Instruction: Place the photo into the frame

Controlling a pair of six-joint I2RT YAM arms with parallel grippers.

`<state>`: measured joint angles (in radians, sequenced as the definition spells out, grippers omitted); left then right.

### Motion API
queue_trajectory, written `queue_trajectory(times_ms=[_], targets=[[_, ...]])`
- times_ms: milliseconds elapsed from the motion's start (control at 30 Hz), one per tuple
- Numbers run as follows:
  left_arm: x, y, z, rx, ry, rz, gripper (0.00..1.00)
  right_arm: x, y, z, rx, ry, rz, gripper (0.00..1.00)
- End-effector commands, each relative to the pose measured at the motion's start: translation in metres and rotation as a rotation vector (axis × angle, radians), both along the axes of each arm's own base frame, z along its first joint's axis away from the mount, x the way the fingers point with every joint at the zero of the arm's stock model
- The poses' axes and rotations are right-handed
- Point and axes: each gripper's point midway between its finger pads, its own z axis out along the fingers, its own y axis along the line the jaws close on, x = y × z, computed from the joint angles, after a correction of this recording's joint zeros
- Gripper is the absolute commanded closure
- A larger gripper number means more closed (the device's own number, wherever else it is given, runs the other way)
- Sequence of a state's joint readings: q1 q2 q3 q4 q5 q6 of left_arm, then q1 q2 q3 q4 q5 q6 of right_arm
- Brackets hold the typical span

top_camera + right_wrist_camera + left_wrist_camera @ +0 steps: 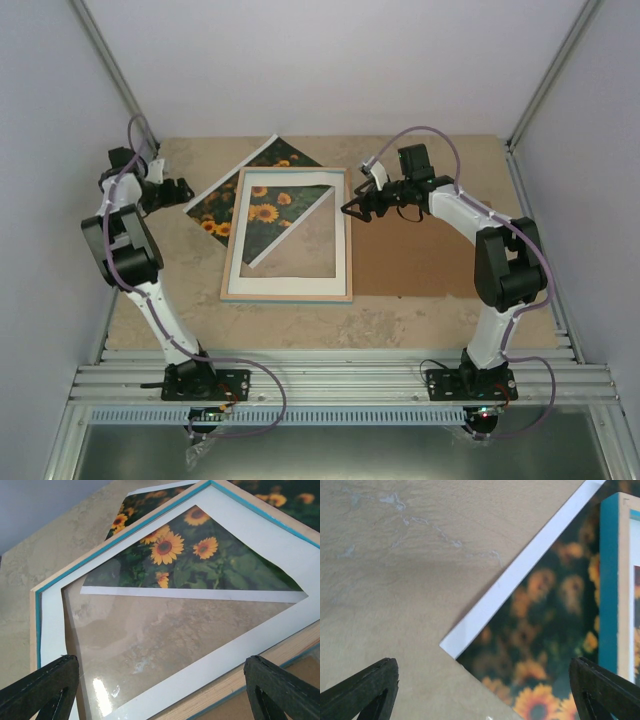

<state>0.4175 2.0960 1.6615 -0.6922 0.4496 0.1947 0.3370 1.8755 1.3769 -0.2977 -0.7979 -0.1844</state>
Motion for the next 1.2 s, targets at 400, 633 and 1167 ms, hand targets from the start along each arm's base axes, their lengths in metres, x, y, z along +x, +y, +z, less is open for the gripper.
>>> queue_trajectory(times_ms=[400, 633, 1167], targets=[[0.005, -0.009, -0.062, -0.161, 0.134, -0.104, 0.13, -0.009, 0.001, 0.004, 0.022, -0.012, 0.033, 0.11], [-0.008, -0.027, -0.083, -0.265, 0.184, -0.131, 0.19, -0.010, 0.001, 0.005, 0.030, -0.010, 0.032, 0.12], [-0.007, -0.070, -0.053, -0.467, 0.113, -0.235, 0.25, -0.009, 0.002, 0.002, 0.038, 0.002, 0.032, 0.13]])
